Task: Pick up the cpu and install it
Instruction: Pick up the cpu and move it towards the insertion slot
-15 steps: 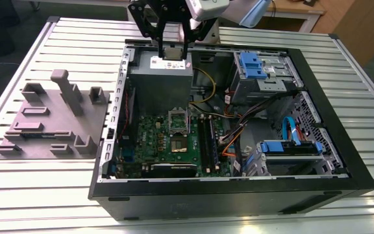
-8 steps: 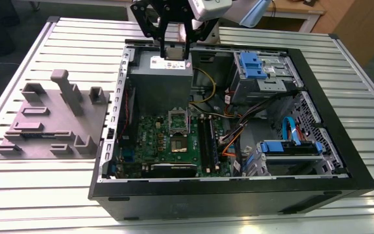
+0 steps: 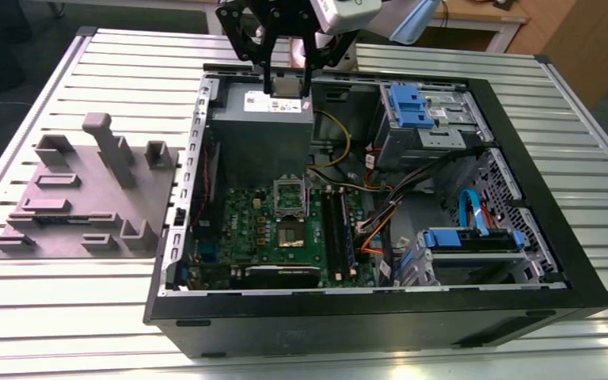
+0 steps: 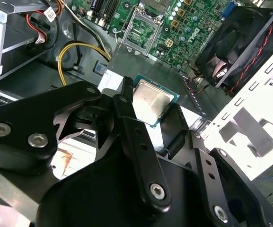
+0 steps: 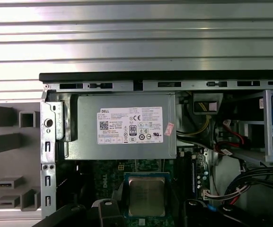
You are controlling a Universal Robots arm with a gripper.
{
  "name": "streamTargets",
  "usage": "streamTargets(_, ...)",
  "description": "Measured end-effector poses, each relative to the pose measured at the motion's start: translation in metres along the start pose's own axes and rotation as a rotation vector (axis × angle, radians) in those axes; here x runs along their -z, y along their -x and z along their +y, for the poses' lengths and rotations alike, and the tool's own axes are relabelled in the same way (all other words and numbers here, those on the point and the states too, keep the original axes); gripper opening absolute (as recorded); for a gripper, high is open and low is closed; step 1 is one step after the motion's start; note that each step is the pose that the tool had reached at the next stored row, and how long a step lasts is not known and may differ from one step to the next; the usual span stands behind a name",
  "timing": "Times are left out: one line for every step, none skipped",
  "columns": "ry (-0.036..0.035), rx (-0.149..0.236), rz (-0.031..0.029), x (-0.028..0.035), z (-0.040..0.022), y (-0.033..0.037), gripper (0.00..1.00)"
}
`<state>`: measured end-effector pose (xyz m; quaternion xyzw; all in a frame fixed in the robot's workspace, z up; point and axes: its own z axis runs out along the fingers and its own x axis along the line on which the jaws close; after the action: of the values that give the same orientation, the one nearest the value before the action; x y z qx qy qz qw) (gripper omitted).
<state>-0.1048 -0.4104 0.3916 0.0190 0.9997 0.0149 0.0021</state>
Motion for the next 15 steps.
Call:
streamTargets(0.0000, 0.000, 0.0000, 0.0000, 0.0000, 0.0004, 0.47)
streamTargets(0.0000, 0.000, 0.0000, 0.0000, 0.0000, 0.0009, 0.47)
streamTargets(0.0000, 0.000, 0.0000, 0.0000, 0.0000, 0.0013, 0.47)
streamTargets(0.0000, 0.000, 0.0000, 0.0000, 0.0001, 0.0017, 0.47)
streamTargets(0.0000, 0.000, 0.0000, 0.0000, 0.0001, 0.0021, 0.47)
streamTargets(0.0000, 0.000, 0.0000, 0.0000, 0.0001, 0.0025, 0.47)
streamTargets(0.0000, 0.000, 0.0000, 0.0000, 0.0001, 0.0029, 0.47)
streamTargets(0.0000, 0.000, 0.0000, 0.0000, 0.0001, 0.0034, 0.47)
streamTargets(0.0000, 0.000, 0.0000, 0.0000, 0.0001, 0.0038, 0.47)
streamTargets(0.0000, 0.000, 0.0000, 0.0000, 0.0002, 0.0042, 0.47)
streamTargets(0.0000, 0.000, 0.0000, 0.0000, 0.0002, 0.0046, 0.47)
streamTargets(0.0000, 0.000, 0.0000, 0.0000, 0.0002, 0.0050, 0.47)
streamTargets(0.0000, 0.000, 0.0000, 0.0000, 0.0002, 0.0054, 0.47)
streamTargets(0.0000, 0.000, 0.0000, 0.0000, 0.0002, 0.0059, 0.47)
streamTargets(0.0001, 0.000, 0.0000, -0.0001, 0.0002, 0.0063, 0.47)
